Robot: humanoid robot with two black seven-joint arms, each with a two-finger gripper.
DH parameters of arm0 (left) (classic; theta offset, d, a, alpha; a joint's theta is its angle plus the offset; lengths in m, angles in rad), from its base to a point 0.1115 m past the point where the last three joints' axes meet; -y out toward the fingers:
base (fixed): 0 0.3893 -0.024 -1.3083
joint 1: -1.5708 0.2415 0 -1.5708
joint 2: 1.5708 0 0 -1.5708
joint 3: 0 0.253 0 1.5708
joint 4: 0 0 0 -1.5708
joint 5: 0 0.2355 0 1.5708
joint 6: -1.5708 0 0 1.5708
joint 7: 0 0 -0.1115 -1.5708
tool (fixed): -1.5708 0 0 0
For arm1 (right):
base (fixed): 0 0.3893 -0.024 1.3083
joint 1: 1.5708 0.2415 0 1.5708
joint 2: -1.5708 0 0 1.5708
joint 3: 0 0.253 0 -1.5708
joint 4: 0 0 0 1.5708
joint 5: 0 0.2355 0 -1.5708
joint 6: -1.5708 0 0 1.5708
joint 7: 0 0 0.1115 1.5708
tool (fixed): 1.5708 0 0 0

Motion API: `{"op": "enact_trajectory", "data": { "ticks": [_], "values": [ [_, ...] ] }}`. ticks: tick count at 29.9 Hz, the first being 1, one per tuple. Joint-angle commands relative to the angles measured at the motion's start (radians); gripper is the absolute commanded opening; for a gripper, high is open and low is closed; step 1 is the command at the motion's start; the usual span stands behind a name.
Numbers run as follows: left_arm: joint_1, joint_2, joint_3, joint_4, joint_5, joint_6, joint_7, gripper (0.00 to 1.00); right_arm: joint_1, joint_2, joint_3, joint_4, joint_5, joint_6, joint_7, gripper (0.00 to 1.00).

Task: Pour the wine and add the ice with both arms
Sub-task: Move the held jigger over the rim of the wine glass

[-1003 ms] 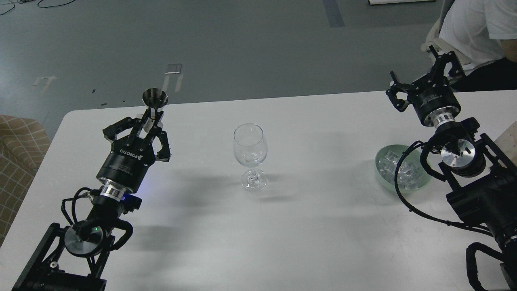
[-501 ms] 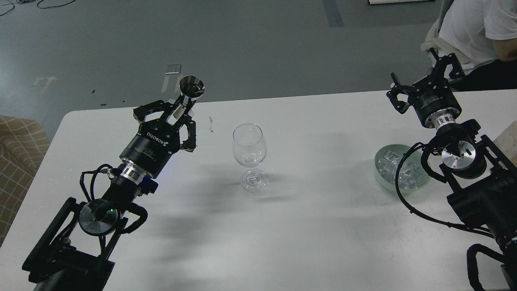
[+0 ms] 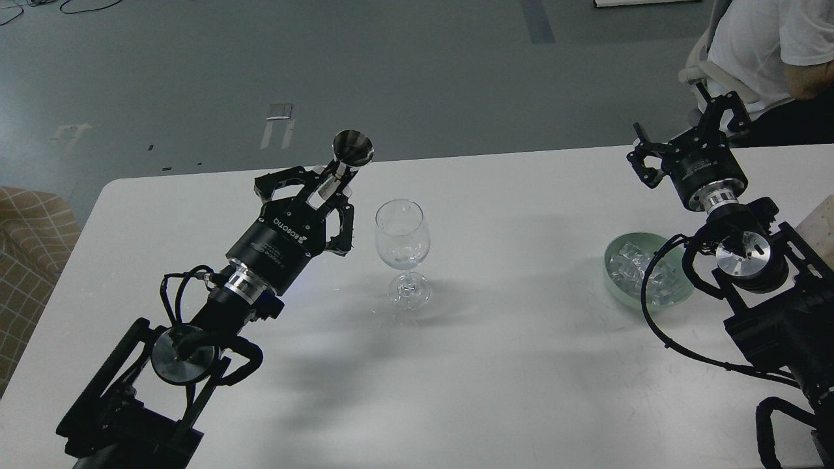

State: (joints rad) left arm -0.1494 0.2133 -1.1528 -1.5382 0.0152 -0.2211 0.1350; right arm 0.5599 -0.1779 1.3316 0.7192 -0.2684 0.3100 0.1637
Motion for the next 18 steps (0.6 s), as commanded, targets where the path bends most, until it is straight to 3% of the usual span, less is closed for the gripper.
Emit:
{"op": "enact_trajectory", "data": {
  "ticks": [1, 18],
  "values": [
    [0.002, -0.002, 0.01, 0.0, 0.014, 0.005, -0.002, 0.19, 0.0, 0.0, 0.0, 0.0, 0.0, 0.0, 0.0, 1.0],
    [-0.004, 0.02, 0.025, 0.007, 0.126, 0.017, -0.002, 0.19, 0.0, 0.0, 0.001, -0.001, 0.003, 0.003, 0.0, 1.0]
  ]
}}
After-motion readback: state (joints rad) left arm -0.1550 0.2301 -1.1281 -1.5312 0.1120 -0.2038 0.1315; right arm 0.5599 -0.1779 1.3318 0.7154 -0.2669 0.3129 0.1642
